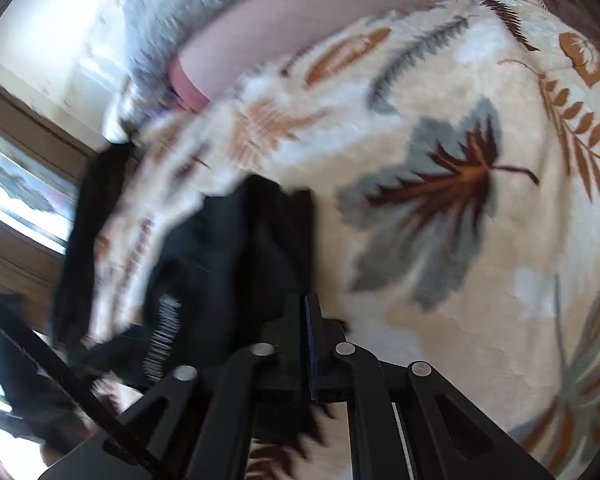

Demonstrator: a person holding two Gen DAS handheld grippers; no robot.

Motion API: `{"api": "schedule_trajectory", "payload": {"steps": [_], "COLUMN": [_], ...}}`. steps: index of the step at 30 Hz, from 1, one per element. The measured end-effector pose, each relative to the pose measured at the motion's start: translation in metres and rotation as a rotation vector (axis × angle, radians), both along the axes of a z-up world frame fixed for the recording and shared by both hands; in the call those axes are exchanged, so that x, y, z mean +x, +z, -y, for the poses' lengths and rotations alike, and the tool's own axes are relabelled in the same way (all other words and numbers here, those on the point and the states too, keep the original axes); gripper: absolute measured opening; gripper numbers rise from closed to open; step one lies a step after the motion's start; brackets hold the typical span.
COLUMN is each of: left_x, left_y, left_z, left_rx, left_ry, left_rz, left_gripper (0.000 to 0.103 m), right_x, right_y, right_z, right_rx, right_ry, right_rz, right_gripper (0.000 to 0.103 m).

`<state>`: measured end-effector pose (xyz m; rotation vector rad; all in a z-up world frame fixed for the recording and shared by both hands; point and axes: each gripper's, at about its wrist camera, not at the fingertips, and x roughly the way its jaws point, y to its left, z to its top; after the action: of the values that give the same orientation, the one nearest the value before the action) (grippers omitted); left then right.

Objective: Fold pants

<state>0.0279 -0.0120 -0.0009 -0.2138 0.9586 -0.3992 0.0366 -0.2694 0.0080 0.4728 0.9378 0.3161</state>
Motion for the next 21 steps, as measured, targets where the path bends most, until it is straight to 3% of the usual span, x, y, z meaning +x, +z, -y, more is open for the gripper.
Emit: {"api": "schedule_trajectory", "payload": {"steps": [3, 5, 7, 9, 11, 13, 14, 21], "left_x": [-0.005, -0.007, -0.010, -0.015, -0.018, -0.018, -0.018, -0.013], "left_y": [-0.006, -0.002, 0.004, 0.010, 0.012, 0.012, 0.011, 0.018], "left_z": [0.001, -0.001, -0.009, -0.020, -0.030, -0.041, -0.045, -0.043], "left_rx": [0.016, 0.014, -0.023, -0.063, -0.083, -0.094, -0.101, -0.091], "left_ry": [-0.014, -0.025, -0.020, -0.004, 0.023, 0.057, 0.070, 0.073], "left_rz": [0.014, 0.011, -0.001, -0.006, -0.008, -0.019, -0.024, -0.003], "left_gripper": [0.059, 0.059, 0.059, 0.059, 0.059, 0.059, 0.059, 0.059], "right_x": [0.000, 0.001, 0.003, 0.002, -0.002, -0.006, -0.009, -0.026], "right_y": [0.008, 0.003, -0.008, -0.015, -0.016, -0.017, -0.019, -0.015], "right_z": [-0.016, -0.027, -0.039, -0.046, -0.049, -0.051, -0.054, -0.038], "right_rx": [0.000, -0.020, -0.049, -0.039, 0.001, 0.058, 0.060, 0.082], "right_ry": [0.052, 0.079, 0.094, 0.091, 0.084, 0.110, 0.120, 0.051], "right_rz": [0.035, 0.015, -0.012, -0.022, -0.007, -0.012, -0.020, 0.013], "right_gripper": [0.025, 0.026, 0.030, 0.041, 0.042, 0.030, 0.008, 0.004]}}
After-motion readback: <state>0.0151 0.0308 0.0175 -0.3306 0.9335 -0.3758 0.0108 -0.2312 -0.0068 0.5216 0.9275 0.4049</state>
